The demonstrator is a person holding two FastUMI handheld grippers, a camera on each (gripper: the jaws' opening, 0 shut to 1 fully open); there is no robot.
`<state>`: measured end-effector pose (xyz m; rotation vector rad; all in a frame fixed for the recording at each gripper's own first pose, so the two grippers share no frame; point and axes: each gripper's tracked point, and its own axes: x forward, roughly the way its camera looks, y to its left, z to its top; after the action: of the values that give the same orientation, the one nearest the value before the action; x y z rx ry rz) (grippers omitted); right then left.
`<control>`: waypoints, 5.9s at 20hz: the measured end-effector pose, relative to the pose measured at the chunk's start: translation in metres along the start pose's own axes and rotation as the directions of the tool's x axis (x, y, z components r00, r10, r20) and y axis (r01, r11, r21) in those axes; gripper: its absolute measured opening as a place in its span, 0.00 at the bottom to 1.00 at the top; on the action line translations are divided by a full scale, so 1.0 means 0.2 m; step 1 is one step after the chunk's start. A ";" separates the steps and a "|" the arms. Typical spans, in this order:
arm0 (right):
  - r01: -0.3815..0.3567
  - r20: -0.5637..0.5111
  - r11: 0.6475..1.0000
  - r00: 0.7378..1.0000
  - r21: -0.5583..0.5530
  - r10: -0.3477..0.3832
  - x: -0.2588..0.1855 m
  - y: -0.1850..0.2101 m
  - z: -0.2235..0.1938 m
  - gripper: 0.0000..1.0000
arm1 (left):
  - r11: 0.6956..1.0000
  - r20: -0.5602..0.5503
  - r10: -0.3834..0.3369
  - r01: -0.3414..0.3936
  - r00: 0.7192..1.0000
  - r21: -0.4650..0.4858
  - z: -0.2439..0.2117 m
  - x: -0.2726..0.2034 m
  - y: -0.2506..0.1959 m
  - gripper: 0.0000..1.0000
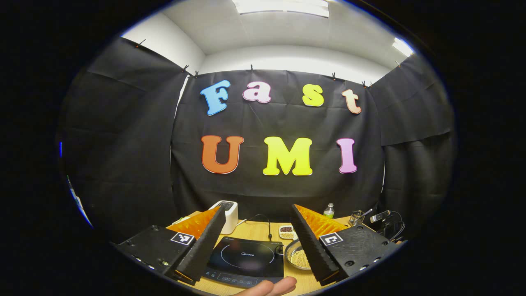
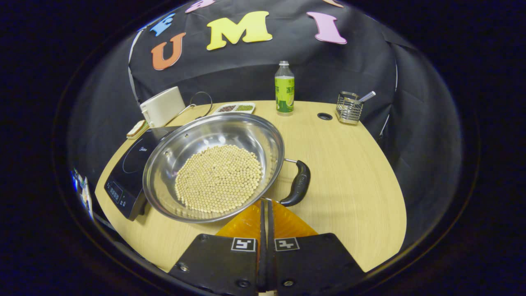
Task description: First push the handle of the pot to place it horizontally, then grasp the pot with both hands and set it on the induction cooktop.
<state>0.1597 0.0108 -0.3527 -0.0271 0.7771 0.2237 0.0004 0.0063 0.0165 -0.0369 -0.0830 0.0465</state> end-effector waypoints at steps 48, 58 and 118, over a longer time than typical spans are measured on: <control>0.077 0.143 0.989 0.985 0.128 -0.095 -0.14 -0.25 0.40 0.82 | 0.989 -0.485 -0.132 0.151 0.865 0.000 -1.09 0.56 -0.42 0.95; 0.069 0.029 0.993 0.997 0.094 -0.072 0.15 -0.22 0.40 0.82 | 0.991 -0.635 -0.110 0.136 0.765 -0.007 -1.41 0.75 -0.43 0.95; 0.017 0.107 0.999 0.994 0.051 -0.022 -0.31 0.31 0.62 0.64 | 0.990 -0.600 -0.130 0.134 0.789 -0.037 -0.96 0.55 0.01 0.55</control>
<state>0.1888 0.0719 -0.2173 0.0241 0.6747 0.1859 0.1268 0.0062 -0.1648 -0.0371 0.5600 -0.1084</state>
